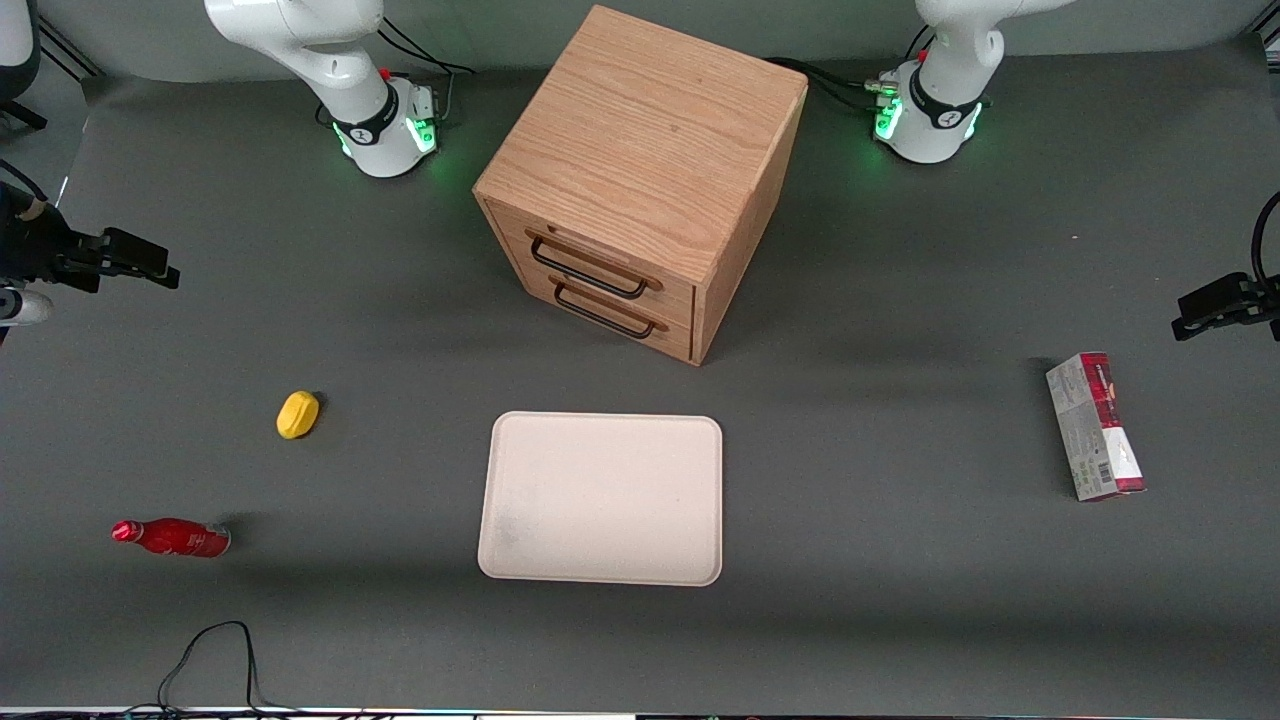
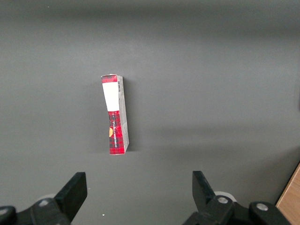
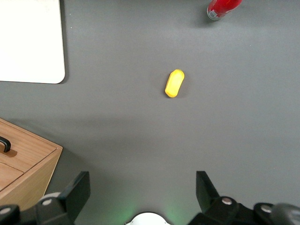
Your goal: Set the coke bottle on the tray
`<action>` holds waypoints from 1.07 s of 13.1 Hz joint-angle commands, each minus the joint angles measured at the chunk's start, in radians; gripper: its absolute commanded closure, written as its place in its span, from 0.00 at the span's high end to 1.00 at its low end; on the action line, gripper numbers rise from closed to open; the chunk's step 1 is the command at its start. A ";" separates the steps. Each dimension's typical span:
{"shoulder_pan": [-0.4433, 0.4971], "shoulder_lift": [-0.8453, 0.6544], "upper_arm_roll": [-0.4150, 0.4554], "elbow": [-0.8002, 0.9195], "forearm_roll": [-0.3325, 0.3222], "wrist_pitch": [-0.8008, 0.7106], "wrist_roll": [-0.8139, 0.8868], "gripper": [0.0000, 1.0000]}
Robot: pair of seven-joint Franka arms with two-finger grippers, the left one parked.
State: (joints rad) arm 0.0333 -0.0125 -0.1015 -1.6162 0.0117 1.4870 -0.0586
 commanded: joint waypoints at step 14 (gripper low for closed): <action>-0.058 0.174 -0.012 0.273 0.010 -0.148 -0.007 1.00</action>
State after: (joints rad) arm 0.0111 0.0361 -0.1099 -1.5106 0.0116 1.4013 -0.0585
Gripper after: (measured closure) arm 0.000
